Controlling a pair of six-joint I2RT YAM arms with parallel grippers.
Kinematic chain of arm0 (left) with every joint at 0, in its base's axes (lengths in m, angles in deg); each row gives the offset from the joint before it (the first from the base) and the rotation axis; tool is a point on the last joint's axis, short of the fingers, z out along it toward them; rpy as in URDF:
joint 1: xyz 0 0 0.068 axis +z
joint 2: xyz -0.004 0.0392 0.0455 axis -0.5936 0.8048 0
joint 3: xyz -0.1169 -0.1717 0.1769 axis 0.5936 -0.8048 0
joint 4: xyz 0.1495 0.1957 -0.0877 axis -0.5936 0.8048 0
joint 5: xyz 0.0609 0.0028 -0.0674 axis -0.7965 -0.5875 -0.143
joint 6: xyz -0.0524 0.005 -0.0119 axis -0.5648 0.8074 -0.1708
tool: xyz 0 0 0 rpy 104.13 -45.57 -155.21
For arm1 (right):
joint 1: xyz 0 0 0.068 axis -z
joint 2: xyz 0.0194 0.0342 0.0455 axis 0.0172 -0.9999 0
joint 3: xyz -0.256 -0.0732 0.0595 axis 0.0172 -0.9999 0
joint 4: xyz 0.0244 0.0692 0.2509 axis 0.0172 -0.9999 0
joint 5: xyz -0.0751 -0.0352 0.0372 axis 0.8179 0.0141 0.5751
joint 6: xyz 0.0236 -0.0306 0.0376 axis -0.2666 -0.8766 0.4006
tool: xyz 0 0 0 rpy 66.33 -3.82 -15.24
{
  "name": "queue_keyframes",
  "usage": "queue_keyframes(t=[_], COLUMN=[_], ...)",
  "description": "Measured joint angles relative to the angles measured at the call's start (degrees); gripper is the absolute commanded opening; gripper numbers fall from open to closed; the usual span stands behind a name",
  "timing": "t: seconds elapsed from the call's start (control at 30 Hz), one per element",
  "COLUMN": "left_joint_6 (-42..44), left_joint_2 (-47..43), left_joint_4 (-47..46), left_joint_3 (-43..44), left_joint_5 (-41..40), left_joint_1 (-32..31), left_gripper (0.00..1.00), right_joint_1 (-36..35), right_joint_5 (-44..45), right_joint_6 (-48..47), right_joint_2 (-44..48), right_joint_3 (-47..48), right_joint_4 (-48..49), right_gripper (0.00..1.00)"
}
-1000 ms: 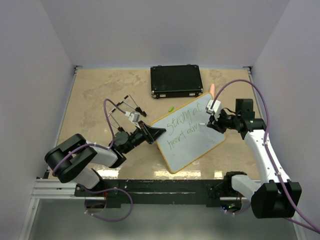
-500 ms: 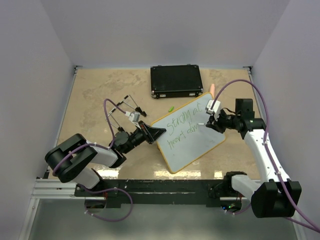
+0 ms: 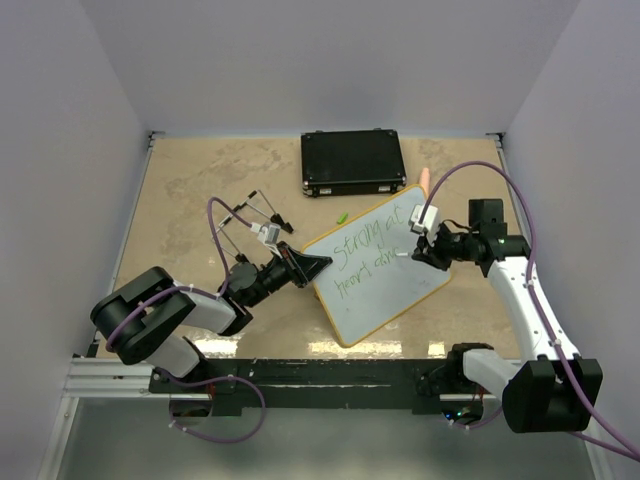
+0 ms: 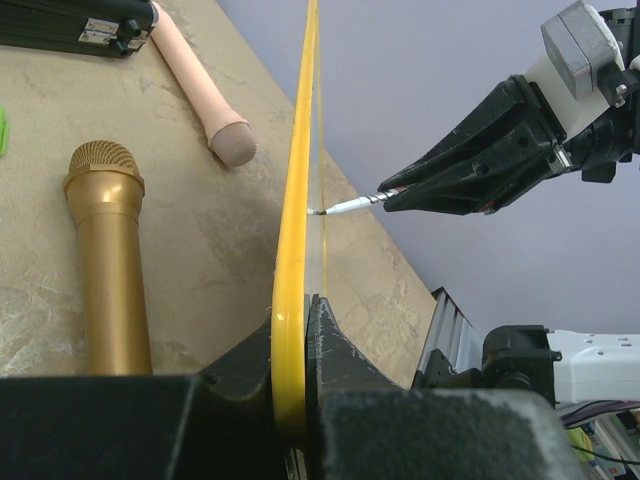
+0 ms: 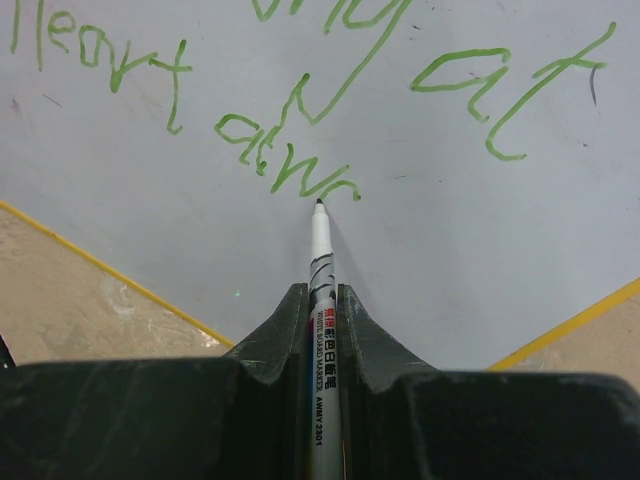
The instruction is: Write a sentence on the whiteboard
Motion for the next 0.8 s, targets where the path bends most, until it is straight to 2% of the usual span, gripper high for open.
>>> queue_keyframes(t=[0.8], left_joint_6=[0.00], left_joint_2=[0.15], left_joint_4=[-0.15], left_joint_3=[0.07], left_joint_5=[0.11], left_joint_1=[0.00], left_gripper=[0.00], right_joint_1=[0.00], right_joint_5=[2.82], right_joint_6=[3.61], right_joint_2=[1.27], right_joint_3=[-0.09], right_joint_4=[2.82], right_gripper=[0.00])
